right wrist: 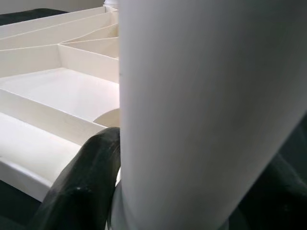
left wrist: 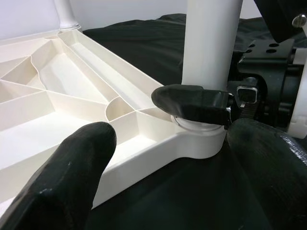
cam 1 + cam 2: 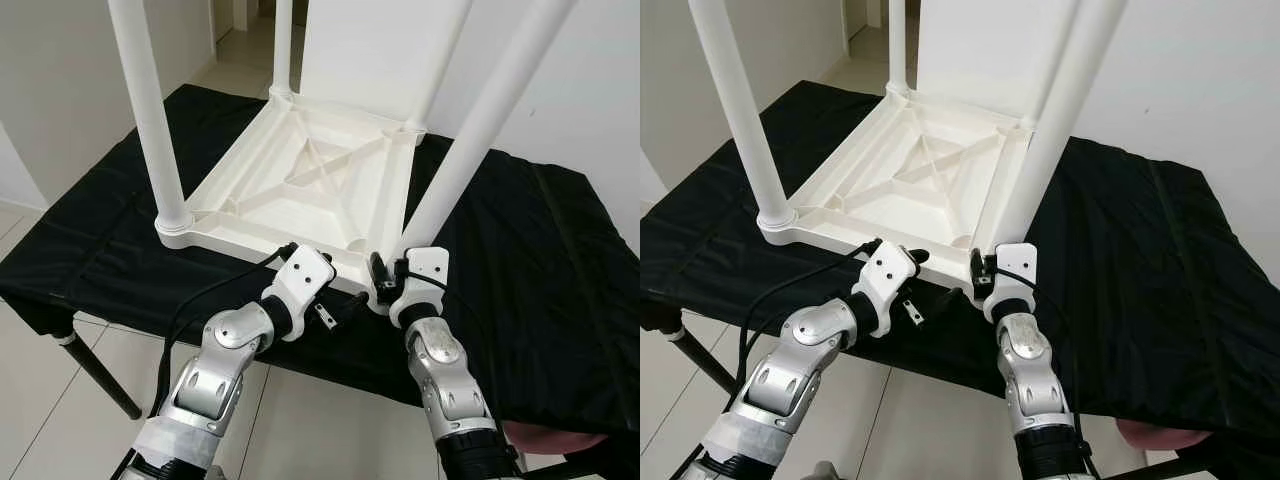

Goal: Building children table

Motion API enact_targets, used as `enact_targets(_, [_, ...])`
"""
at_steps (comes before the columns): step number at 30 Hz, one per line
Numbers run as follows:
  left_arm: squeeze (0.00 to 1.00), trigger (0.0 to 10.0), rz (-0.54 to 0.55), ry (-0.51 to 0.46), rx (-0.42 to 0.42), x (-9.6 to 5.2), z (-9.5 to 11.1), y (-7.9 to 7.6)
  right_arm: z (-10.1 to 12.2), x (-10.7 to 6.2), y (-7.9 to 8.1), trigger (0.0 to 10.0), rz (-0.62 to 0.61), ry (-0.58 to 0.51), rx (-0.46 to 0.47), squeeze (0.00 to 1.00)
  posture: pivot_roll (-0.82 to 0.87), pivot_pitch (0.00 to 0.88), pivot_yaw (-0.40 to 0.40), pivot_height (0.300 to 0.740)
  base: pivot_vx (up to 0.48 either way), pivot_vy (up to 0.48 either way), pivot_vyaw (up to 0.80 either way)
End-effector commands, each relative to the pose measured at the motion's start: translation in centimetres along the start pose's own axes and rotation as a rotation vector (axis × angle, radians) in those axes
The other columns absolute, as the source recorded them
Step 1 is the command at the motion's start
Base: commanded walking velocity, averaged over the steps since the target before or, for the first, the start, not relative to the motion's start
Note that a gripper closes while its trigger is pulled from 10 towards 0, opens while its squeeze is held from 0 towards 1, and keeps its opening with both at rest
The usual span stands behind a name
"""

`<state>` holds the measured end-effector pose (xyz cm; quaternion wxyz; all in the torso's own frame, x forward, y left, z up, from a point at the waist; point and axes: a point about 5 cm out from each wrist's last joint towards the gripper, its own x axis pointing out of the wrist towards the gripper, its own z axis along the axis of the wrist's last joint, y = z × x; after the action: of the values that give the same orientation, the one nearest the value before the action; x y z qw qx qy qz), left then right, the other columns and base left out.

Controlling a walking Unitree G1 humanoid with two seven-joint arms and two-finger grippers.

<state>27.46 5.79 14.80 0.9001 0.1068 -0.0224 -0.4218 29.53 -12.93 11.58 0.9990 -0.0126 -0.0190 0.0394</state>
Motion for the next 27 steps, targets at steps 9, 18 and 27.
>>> enact_targets(9, [0.0,10.0,0.055,0.002,0.025,-0.3,-0.2,-0.4,-0.1,-0.3,-2.8,10.0,0.186,-0.002,-0.006,0.0,0.01,0.0,-0.101,0.74,0.0,0.0,0.0])
enact_targets(18, [0.0,10.0,0.002,-0.001,0.016,-0.6,-0.2,-0.8,0.9,1.0,-4.7,10.0,0.497,-0.013,-0.058,0.0,0.02,0.0,-0.1,0.74,0.0,0.0,0.0])
enact_targets(27, [0.0,10.0,-0.05,0.005,-0.004,-0.8,-0.3,-1.2,0.0,3.1,-3.8,0.0,0.651,0.057,-0.095,0.0,0.02,0.0,-0.089,0.74,0.0,0.0,0.0])
